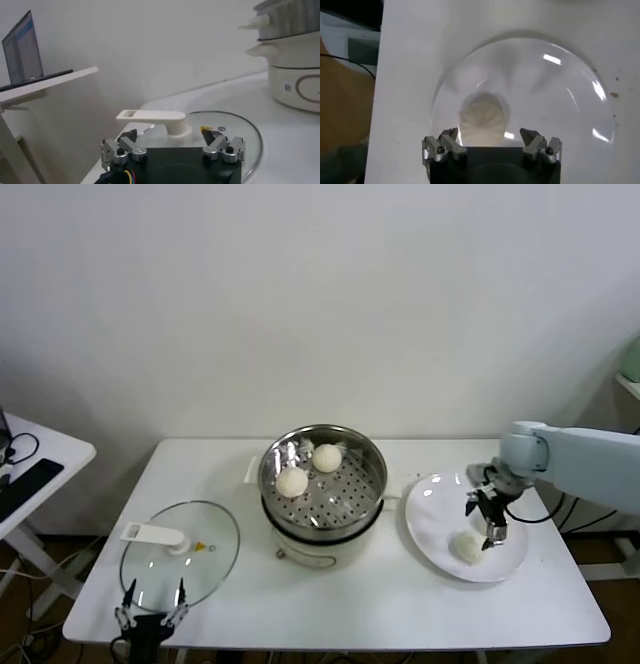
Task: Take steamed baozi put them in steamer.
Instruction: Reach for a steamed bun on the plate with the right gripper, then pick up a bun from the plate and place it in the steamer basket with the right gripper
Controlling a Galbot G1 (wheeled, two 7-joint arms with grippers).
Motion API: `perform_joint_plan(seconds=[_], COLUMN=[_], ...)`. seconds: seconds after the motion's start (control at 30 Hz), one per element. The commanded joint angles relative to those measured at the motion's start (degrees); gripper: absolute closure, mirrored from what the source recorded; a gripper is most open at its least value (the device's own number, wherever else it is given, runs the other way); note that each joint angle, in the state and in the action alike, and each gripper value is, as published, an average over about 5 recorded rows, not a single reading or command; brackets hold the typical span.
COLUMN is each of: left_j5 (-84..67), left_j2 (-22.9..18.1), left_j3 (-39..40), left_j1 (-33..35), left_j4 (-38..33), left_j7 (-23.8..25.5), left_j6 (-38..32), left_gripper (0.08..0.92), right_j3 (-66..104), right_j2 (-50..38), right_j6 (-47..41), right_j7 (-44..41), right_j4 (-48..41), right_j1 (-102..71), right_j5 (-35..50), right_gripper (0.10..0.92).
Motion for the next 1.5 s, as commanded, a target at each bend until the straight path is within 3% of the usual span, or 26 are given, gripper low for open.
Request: perform_joint_plan(seconds=[0.03, 0.6, 0.87, 1.0, 1.5], left_j5=[0.3, 0.2, 0.1, 0.1, 0.7], left_j2=[-0.1, 0.1, 0.1, 0.0, 0.0], left_j3=[0.0, -0.4, -0.4, -0.4, -0.2], left_j1=[0.0, -0.1, -0.2, -0.1, -0.1], left_j4=[0.2, 0.4, 0.5, 0.5, 0.5], left_j7=[0.0, -0.1, -0.1, -0.1, -0.1], left_j6=[-0.1, -0.3, -0.3, -0.4, -0.3], left_gripper=[0.177, 0.177, 0.177, 0.177, 0.177], right_j3=[4.3, 8.4, 8.7, 8.5, -2.5], right_j2=[-1.1, 0.1, 0.4, 0.7, 5.6], right_j6=[0.0, -0.4, -0.2, 0.3, 11.5], right_j7=[0.4, 1.7, 2.0, 1.5, -6.3], right_j4=[-1.8, -3.2, -3.5, -3.3, 5.0], right_j1=[-6.8, -10.2, -9.6, -8.5, 20.5], right_j5=[-2.9, -5.0, -6.3, -6.7, -2.1], right_gripper=[0.203, 0.204, 0.334, 0.354, 0.364])
